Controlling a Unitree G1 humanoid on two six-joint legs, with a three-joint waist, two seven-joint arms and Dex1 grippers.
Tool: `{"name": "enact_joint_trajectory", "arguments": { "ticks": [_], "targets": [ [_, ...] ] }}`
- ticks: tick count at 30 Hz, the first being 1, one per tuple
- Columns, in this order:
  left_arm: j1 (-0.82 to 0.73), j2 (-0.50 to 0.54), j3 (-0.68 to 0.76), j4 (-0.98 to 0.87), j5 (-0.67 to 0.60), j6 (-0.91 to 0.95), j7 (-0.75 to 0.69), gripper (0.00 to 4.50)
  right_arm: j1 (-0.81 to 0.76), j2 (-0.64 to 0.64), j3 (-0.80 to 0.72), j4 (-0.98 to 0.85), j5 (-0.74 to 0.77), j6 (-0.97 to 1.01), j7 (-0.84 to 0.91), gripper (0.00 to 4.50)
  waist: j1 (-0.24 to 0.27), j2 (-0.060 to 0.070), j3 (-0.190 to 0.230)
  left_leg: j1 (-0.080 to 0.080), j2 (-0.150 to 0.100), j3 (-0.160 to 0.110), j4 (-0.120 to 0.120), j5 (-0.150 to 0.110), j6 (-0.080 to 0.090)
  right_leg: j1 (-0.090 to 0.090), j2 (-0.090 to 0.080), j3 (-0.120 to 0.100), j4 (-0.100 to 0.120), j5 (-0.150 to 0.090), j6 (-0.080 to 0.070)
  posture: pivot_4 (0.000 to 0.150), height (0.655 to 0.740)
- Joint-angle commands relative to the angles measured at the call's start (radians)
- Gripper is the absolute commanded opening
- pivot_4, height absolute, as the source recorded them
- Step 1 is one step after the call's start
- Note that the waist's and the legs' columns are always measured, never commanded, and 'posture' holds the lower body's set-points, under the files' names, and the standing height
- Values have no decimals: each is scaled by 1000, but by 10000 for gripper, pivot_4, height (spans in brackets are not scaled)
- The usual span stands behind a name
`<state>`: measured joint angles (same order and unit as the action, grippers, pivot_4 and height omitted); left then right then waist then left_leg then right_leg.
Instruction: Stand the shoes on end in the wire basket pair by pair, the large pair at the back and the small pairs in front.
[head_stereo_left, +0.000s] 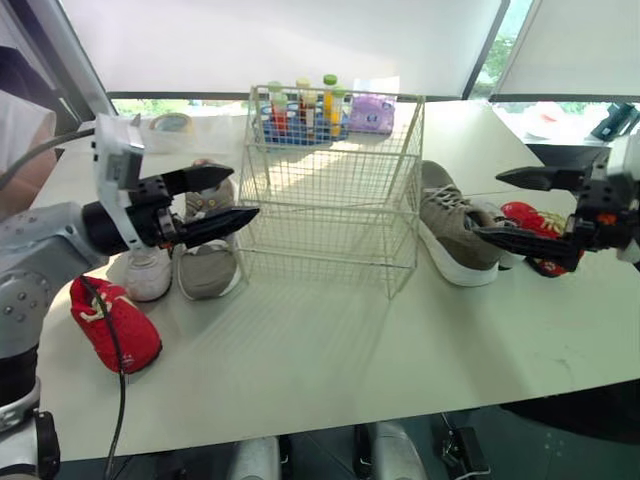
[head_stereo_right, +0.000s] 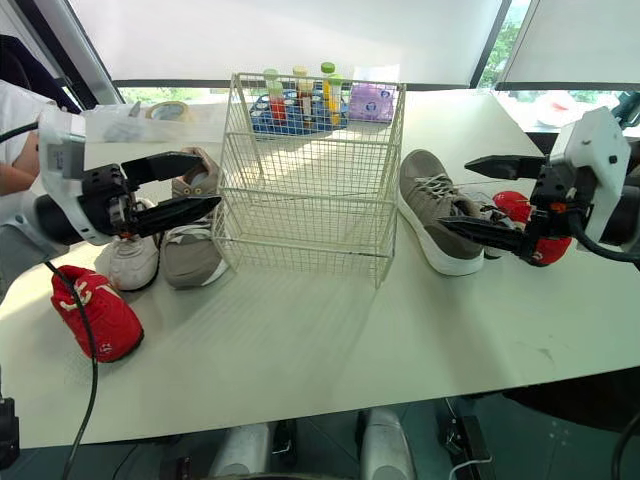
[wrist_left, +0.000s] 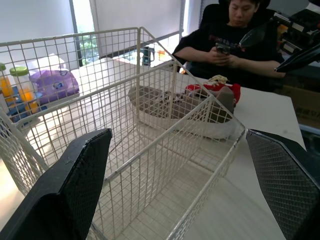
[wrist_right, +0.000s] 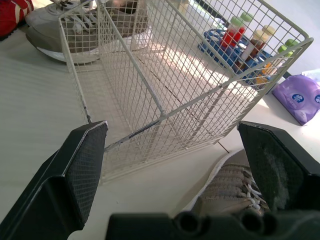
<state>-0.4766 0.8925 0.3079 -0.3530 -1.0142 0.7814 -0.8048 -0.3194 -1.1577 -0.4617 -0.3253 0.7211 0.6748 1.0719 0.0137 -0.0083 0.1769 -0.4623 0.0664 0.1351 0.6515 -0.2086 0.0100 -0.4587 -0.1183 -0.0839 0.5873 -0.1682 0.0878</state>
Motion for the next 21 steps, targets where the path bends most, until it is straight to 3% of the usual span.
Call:
{"name": "enact_joint_trajectory", "arguments": {
  "ticks": [1,21],
  "targets": [
    [-14,27,8,-4,13,-7,-37,43805,15,-11,-60,-40,10,8,-10,45000,0,0,0,0,0,0,0,0,0,0,0,0,0,0,0,1500,7400],
    [-32,-30,-14,1,3,4,-51,43805,74,11,-92,-66,10,53,-75,45000,-1,0,0,0,0,-1,1,2,3,1,0,0,1,0,0,1500,7400]
  ]
}}
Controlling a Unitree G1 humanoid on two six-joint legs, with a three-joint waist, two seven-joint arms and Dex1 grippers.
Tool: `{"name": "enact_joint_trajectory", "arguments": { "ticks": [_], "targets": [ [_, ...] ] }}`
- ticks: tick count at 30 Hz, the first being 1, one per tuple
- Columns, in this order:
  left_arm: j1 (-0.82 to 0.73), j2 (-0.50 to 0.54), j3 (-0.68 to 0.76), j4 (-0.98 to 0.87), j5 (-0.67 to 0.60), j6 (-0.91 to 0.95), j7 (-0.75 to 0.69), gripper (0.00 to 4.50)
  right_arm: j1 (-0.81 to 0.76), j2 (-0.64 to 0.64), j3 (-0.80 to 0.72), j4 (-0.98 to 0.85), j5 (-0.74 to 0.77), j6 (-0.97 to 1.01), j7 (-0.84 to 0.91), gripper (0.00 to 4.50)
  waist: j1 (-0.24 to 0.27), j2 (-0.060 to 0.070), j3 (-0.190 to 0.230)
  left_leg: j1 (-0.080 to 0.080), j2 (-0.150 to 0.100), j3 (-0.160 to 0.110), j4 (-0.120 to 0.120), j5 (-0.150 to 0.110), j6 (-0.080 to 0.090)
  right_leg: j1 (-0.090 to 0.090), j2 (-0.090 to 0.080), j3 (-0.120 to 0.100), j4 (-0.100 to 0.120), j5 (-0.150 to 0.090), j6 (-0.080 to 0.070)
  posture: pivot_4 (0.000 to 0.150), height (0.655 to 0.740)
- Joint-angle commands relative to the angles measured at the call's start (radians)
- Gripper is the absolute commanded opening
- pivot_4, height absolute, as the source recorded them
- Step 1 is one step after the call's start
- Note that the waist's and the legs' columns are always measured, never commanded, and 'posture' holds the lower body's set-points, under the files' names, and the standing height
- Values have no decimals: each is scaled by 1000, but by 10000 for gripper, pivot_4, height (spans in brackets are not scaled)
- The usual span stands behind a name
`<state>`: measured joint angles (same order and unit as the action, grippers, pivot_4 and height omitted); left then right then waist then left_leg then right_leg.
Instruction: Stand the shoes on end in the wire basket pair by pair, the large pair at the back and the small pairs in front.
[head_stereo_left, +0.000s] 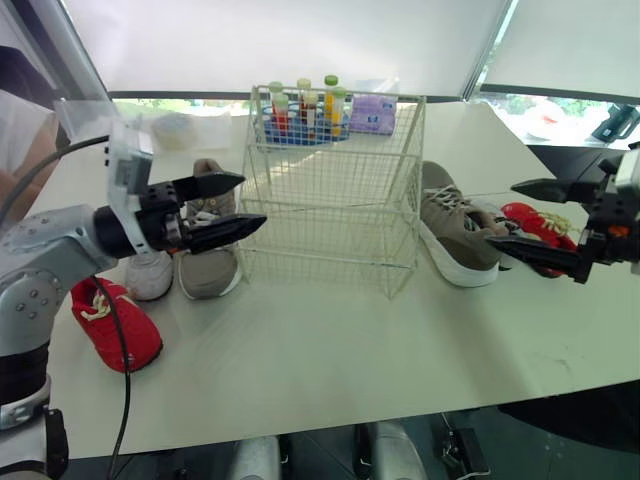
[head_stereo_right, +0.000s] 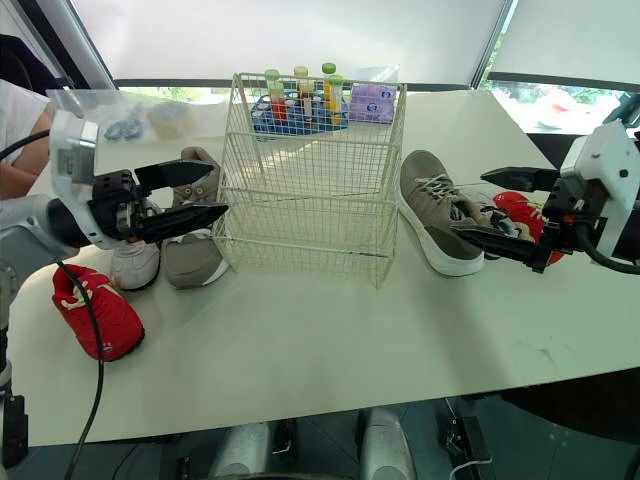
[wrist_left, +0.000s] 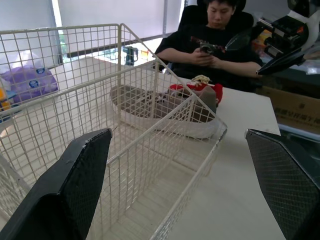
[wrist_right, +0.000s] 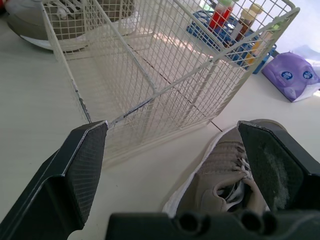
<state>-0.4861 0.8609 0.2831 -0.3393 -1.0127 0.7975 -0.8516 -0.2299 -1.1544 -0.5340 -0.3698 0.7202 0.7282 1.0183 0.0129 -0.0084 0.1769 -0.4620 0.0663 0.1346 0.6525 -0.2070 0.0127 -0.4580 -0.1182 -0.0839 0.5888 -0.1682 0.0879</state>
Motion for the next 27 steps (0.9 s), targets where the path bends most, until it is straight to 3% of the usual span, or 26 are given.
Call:
{"name": "enact_joint_trajectory", "arguments": {
  "ticks": [1,10,17,26,27],
  "targets": [
    [-23,-2,5,-10,9,-16,-4,43805,-23,11,-12,-25,19,4,-29,45000,0,0,0,0,0,0,0,0,0,0,0,0,0,0,0,1500,7400],
    [-50,-18,-34,26,61,-39,-43,43805,-190,24,208,-113,95,4,2,45000,-2,0,0,0,0,-1,2,0,0,-1,0,0,4,0,0,1500,7400],
    [-44,-12,-31,25,78,-55,-82,43805,-361,106,603,-127,-156,-59,-10,45000,-1,0,0,0,0,-1,4,0,0,-1,0,0,4,0,0,1500,7400],
    [42,47,-35,-41,99,-69,-174,43805,-445,198,821,-73,-390,-49,-53,45000,1,0,0,-1,0,0,6,0,0,-2,0,0,6,0,0,1500,7400],
    [39,46,-38,-43,102,-70,-171,44695,-450,199,846,-59,-430,-61,-55,42465,1,0,0,-1,0,0,6,-1,-2,-2,0,0,6,0,0,1500,7400]
  ]
}}
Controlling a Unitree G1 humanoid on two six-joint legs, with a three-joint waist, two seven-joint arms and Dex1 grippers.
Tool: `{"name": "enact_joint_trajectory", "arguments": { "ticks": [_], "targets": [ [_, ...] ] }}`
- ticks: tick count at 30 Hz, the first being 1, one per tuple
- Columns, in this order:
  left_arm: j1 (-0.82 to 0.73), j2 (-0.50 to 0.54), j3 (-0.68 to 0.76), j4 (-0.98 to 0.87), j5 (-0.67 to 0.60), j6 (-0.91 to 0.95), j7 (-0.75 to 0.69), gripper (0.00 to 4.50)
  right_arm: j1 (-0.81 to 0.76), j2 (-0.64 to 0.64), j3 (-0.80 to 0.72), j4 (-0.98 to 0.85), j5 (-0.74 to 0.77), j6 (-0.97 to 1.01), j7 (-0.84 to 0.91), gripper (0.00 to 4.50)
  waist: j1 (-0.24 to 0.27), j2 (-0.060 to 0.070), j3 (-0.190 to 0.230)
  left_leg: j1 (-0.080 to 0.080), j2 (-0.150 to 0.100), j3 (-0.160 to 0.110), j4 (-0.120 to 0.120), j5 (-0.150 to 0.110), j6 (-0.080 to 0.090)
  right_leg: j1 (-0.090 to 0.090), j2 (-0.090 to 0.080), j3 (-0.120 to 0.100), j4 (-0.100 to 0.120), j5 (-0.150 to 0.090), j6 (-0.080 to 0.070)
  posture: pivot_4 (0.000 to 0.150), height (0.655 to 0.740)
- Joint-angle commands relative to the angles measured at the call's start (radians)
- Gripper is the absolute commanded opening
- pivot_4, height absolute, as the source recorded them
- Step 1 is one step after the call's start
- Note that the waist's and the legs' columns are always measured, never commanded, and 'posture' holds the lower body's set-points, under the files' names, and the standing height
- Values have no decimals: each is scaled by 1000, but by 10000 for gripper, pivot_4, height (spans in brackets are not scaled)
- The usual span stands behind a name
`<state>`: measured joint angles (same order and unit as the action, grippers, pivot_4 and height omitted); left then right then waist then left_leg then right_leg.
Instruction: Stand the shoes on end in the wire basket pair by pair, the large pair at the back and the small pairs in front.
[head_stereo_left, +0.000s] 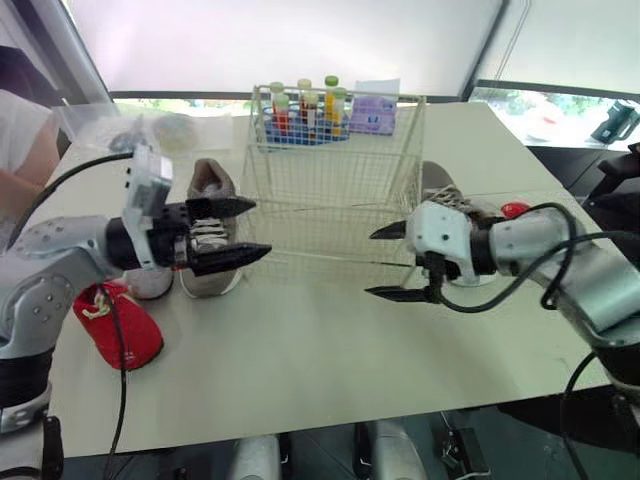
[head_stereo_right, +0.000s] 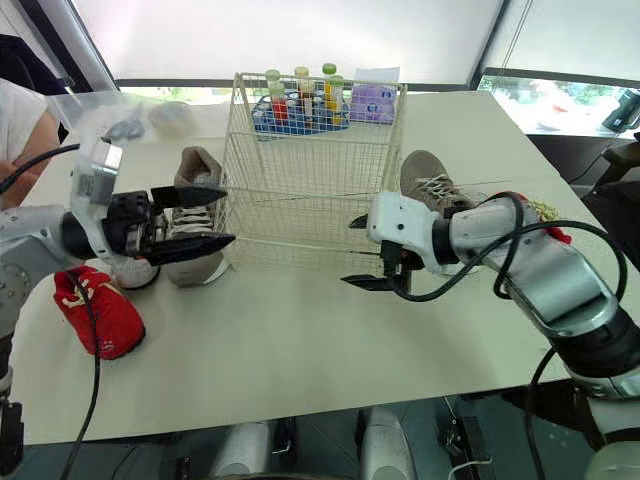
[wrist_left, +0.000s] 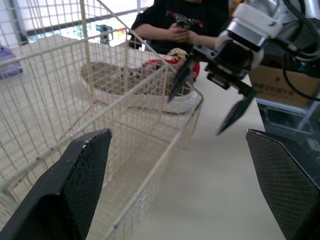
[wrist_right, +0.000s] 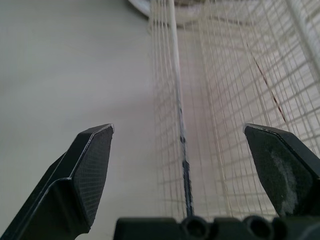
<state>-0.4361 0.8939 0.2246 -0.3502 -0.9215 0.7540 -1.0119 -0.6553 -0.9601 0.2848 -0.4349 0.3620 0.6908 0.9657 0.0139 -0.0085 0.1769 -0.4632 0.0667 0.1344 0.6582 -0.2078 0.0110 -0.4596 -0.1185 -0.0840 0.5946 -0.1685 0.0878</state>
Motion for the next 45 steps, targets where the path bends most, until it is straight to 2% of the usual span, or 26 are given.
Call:
{"name": "enact_joint_trajectory", "arguments": {
  "ticks": [1,2,6,7,8,9,18,22,28,34,45],
  "targets": [
    [-14,11,19,-34,15,-28,-7,45000,-29,5,48,20,-107,-34,-5,39664,-1,0,0,0,0,0,0,-1,-1,0,0,0,0,0,0,1500,7400],
    [-19,8,16,-36,18,-30,-2,45000,-34,6,68,33,-139,-45,-4,36215,-2,0,0,0,0,0,1,-1,-1,0,0,0,0,0,0,1500,7400],
    [-30,-2,10,-35,35,-37,3,45000,-43,18,99,59,-202,-73,18,15154,-1,0,0,0,0,0,1,-1,-1,0,0,0,1,0,0,1500,7400],
    [-33,-4,8,-33,42,-42,5,45000,-49,22,108,69,-220,-84,23,11057,-1,0,0,0,0,0,1,-1,-1,0,0,0,1,0,0,1500,7400],
    [-36,-6,5,-31,47,-46,7,45000,-54,27,114,78,-238,-96,27,4632,-1,0,0,0,0,0,1,-1,-1,0,0,0,1,0,0,1500,7400],
    [-40,-8,4,-29,50,-48,10,45000,-62,32,113,91,-250,-110,31,771,-2,0,0,0,0,0,1,-1,-1,1,0,0,1,0,0,1500,7400],
    [-65,-19,1,-27,63,-48,30,45000,-122,12,93,243,-325,-356,140,771,-1,0,0,0,0,0,3,-1,-1,1,0,0,2,0,0,1500,7400],
    [-79,-20,-2,-25,69,-47,40,45000,-154,15,73,356,-299,-548,259,771,-2,0,0,0,0,0,3,1,1,1,0,0,2,0,0,1500,7400],
    [-86,-18,2,-34,69,-40,53,45000,-201,44,67,505,-297,-658,360,771,-3,0,0,0,0,1,3,1,1,1,0,0,2,0,1,1500,7400],
    [-86,-14,5,-49,69,-38,72,45000,-257,91,66,614,-310,-660,404,771,-4,1,0,0,0,1,3,1,1,1,0,0,2,0,1,1500,7400],
    [-93,-20,-1,-54,72,-43,94,45000,-234,132,44,523,-301,-470,391,771,-8,1,0,0,0,0,3,1,1,1,0,0,4,0,1,1500,7400]
  ]
}}
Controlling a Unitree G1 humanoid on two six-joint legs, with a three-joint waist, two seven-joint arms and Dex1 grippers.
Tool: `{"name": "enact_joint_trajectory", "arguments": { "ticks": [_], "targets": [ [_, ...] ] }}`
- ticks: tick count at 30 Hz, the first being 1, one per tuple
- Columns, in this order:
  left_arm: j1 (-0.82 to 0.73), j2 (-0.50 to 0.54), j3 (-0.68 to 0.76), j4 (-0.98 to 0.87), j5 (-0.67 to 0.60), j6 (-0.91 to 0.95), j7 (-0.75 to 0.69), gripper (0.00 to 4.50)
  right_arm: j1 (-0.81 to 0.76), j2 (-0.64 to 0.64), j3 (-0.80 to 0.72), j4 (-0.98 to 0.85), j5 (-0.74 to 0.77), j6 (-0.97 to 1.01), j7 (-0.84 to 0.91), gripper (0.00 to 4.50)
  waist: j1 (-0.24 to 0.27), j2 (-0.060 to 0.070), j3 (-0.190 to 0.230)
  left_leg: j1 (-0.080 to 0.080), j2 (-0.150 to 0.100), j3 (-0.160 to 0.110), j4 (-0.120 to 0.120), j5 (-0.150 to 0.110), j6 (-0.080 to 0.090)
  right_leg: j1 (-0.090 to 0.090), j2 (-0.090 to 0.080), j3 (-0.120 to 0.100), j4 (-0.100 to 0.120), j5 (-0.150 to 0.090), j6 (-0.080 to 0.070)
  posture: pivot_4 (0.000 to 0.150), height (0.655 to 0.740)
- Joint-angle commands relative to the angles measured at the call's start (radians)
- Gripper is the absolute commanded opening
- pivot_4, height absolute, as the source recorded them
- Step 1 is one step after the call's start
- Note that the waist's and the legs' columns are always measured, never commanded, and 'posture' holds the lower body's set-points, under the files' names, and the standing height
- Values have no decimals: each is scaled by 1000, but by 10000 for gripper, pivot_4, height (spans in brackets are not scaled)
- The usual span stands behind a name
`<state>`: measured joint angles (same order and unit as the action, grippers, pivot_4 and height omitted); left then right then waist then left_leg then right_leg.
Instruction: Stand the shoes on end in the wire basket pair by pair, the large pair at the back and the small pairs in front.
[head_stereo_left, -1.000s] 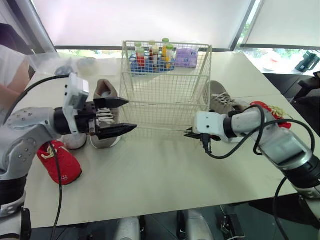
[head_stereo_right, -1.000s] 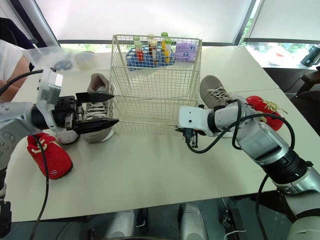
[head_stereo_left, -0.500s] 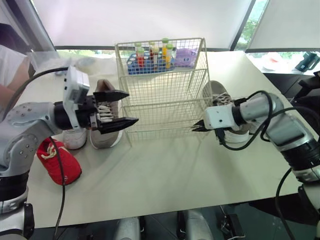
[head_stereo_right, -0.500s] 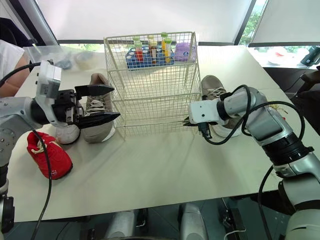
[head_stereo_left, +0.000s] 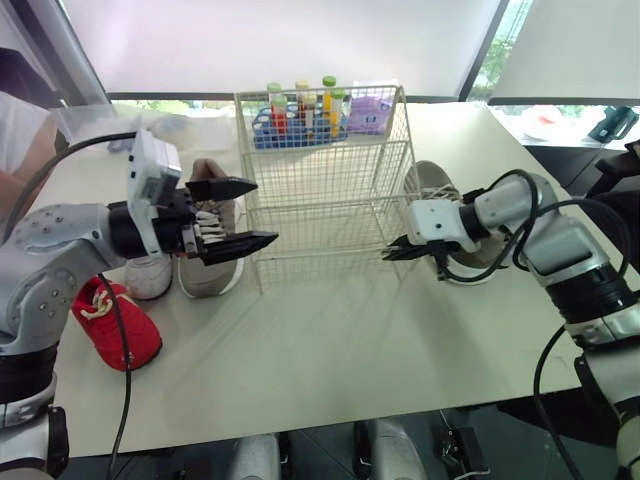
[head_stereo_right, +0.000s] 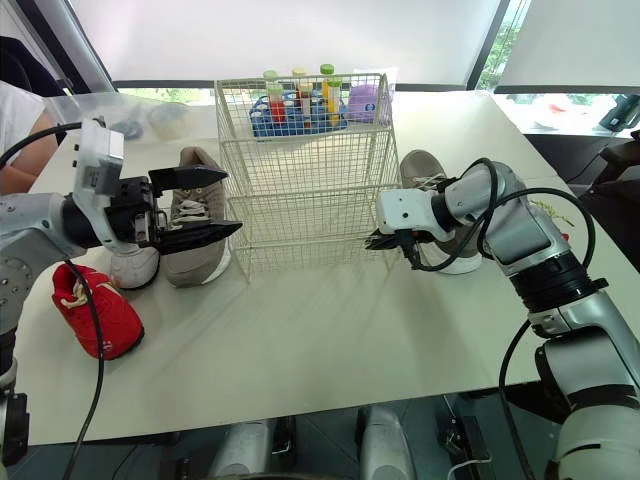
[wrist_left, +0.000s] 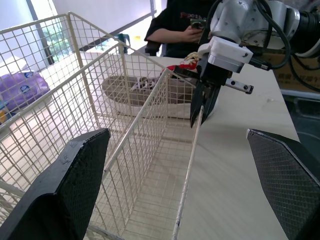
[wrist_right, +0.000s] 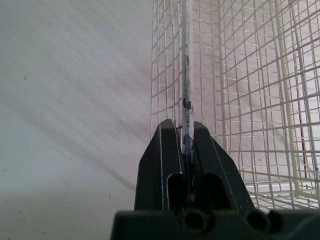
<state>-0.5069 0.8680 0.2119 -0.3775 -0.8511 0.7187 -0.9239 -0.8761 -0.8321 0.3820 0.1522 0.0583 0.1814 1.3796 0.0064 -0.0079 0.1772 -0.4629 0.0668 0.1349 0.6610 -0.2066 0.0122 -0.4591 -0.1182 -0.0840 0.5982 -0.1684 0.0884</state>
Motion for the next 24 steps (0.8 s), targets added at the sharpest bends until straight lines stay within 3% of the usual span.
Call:
{"name": "enact_joint_trajectory", "arguments": {
  "ticks": [1,11,15,21,24],
  "targets": [
    [-24,5,10,-26,2,-9,7,45000,-9,4,-54,-76,2,54,-28,771,0,0,0,0,0,0,0,0,0,0,0,0,0,0,0,1500,7400],
    [-42,-9,-11,-9,16,-18,-5,45000,52,0,-67,-198,-3,133,-71,771,1,0,0,0,0,0,0,0,0,0,0,0,0,0,0,1500,7400],
    [-46,-13,-16,-5,16,-18,-9,45000,38,4,-85,-194,-1,130,-96,14511,1,0,0,0,0,0,0,0,0,0,0,0,0,0,0,1500,7400],
    [-49,-22,-21,0,19,-23,-11,45000,21,-31,-197,-268,76,200,-99,44496,6,0,0,0,0,0,0,0,0,0,0,0,0,0,0,1500,7400],
    [-48,-28,-23,-2,19,-25,-12,45000,2,-18,-344,-338,219,344,-142,44806,5,0,0,0,0,0,0,0,0,0,0,0,0,0,0,1500,7400]
  ]
}}
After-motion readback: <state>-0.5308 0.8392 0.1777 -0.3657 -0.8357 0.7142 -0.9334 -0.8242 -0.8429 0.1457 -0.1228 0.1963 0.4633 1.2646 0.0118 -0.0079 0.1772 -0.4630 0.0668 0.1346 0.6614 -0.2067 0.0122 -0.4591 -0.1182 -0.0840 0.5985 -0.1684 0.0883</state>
